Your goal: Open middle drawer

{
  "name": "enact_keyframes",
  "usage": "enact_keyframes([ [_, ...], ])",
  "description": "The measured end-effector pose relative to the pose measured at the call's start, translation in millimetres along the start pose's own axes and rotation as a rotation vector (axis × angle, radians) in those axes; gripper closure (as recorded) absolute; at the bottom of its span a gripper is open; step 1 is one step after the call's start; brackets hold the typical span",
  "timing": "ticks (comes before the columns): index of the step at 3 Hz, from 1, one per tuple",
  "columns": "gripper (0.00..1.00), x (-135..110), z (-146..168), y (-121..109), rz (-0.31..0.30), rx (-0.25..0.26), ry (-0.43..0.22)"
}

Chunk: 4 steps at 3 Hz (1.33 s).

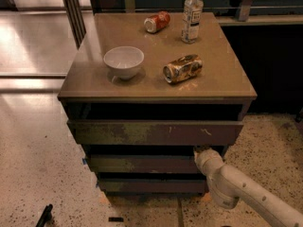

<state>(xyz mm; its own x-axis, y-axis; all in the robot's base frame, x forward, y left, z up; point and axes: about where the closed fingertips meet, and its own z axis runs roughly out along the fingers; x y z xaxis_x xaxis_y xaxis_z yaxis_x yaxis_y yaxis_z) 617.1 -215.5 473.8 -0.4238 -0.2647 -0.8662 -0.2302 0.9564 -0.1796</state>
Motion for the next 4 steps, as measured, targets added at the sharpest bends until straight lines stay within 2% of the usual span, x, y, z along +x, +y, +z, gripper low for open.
enact_keyframes([
  [2,1.0,14.7,-28.0,-6.6,0.051,-0.024,0.186],
  [3,1.0,28.4,-36.1,-8.5,0.086,-0.036,0.239],
  [4,1.0,28.2,-35.2,-7.5,0.091,-0.035,0.238],
])
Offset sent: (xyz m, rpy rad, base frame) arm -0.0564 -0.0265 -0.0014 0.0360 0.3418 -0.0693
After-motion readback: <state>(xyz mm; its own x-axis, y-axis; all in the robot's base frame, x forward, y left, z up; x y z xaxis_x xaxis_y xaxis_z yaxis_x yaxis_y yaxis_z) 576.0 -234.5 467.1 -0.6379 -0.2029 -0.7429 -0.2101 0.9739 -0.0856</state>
